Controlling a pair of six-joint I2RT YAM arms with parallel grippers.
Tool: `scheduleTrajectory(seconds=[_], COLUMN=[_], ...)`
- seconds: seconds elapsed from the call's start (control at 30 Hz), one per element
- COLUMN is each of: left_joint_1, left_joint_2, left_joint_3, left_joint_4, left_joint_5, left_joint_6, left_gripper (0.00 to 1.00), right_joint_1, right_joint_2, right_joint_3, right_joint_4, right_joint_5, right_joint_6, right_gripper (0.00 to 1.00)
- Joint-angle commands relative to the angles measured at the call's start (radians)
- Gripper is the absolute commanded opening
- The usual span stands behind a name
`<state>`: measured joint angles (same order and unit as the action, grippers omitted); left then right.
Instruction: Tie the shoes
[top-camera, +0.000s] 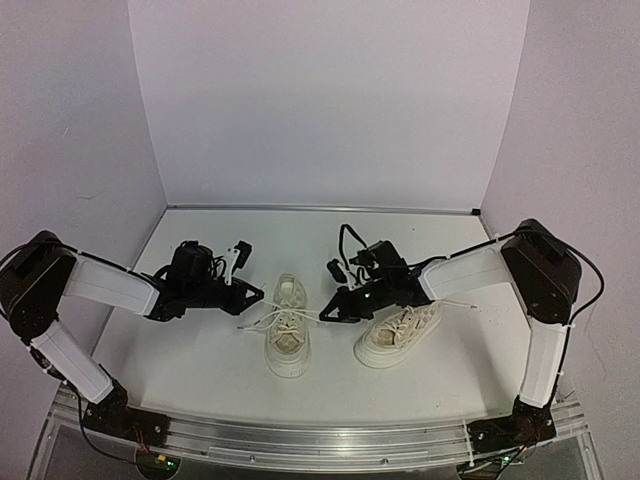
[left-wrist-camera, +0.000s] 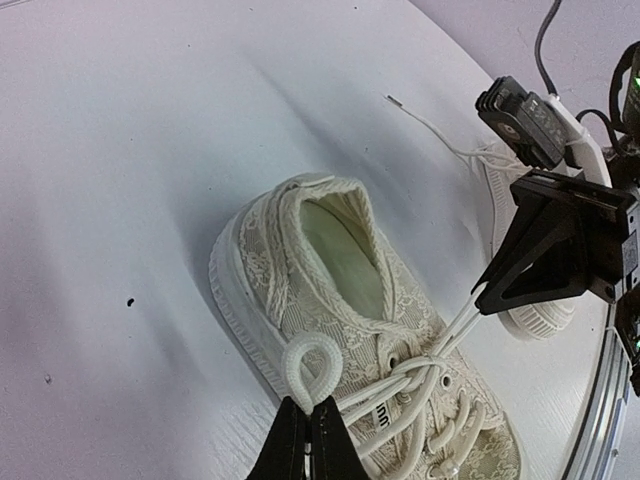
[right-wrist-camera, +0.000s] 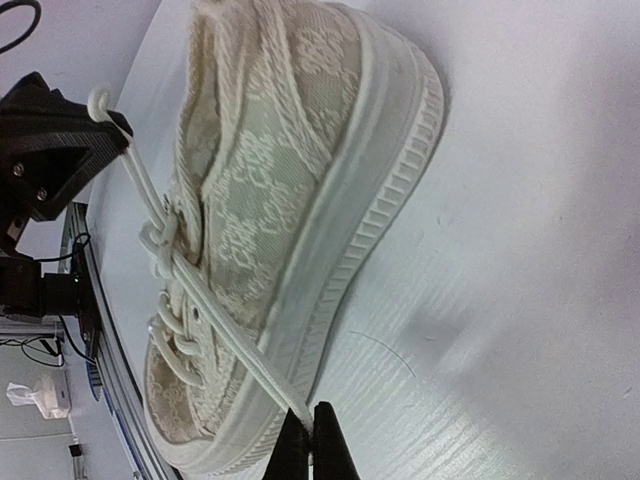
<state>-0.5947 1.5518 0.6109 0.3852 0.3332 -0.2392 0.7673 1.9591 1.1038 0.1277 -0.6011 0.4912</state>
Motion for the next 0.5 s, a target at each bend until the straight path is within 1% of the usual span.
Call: scheduleTrajectory(seconds=[0.0, 0.37, 0.4, 0.47], left_joint_1=[0.042, 0.089, 0.089, 0.089], left_joint_2=[0.041, 0.077, 0.077, 0.076], left_joint_3=[0.014, -0.003, -0.001, -0.005], left_joint_4=[0.009, 0.044, 0.046, 0.089], left_joint_5=[-0.078, -0.061, -0.043, 0.052], left_joint_6=[-0.040, -0.070, -0.060, -0.023], left_gripper=[0.00, 0.00, 0.00, 0.00], right_joint_1=[-0.018, -0.042, -0.043, -0.041], right_joint_2=[-0.029, -0.021, -0.020, -0.017], right_joint_3=[-0.048, -0.076, -0.074, -0.057], right_joint_4=[-0.017, -0.016, -0.016, -0.007], right_joint_5=[0.072, 0.086, 0.077, 0.024], right_joint_6=[-0.029, -0.054, -0.057, -0.056], right_gripper=[0.00, 0.00, 0.00, 0.00])
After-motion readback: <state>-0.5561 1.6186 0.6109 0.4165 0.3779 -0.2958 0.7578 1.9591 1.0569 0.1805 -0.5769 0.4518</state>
